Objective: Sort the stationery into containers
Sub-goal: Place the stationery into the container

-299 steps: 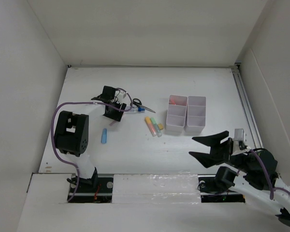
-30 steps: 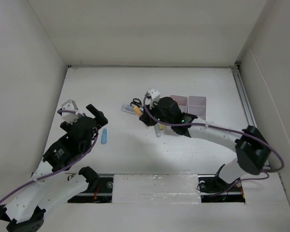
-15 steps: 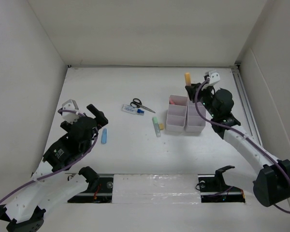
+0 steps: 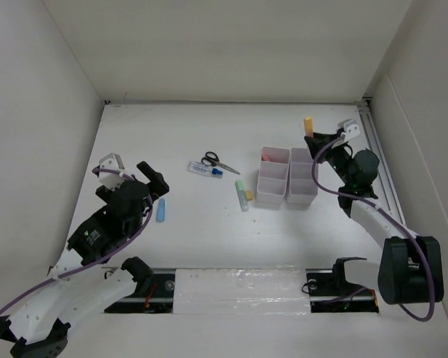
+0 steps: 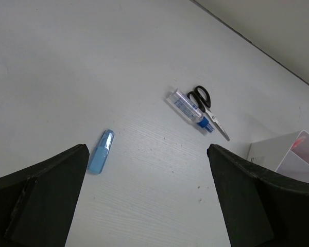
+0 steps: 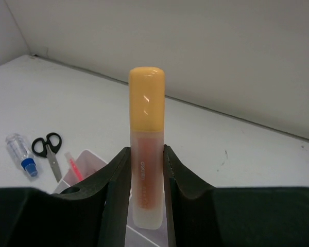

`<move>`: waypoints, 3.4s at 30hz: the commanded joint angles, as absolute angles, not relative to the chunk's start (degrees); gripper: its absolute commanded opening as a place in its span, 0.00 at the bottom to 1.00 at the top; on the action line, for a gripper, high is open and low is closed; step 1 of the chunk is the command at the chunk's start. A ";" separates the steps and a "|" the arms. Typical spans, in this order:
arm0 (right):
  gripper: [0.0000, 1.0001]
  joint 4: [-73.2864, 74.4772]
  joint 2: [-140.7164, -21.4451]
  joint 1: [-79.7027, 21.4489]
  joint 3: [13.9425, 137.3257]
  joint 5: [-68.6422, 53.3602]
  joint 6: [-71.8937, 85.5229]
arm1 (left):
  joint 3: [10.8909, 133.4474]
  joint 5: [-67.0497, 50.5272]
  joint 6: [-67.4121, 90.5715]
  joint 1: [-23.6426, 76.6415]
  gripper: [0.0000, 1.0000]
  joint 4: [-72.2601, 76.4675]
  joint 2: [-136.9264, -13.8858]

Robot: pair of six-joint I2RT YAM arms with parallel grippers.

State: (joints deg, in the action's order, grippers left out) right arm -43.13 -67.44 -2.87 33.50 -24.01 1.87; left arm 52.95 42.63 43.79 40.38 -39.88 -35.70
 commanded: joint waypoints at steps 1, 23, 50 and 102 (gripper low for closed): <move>0.00 -56.16 -69.69 0.17 32.52 -35.31 3.43 | 52.65 42.19 42.45 40.17 1.00 -38.14 -35.77; 0.00 -68.82 -83.23 4.13 33.22 -45.26 6.59 | 52.12 40.52 40.69 40.17 1.00 -36.56 -35.77; 0.00 -61.44 -89.03 3.08 36.74 -40.61 5.80 | 52.12 39.99 40.17 40.17 1.00 -35.51 -33.66; 0.31 -57.30 -86.04 1.49 34.98 -38.23 4.22 | 51.59 38.94 39.64 40.17 1.00 -34.98 -30.85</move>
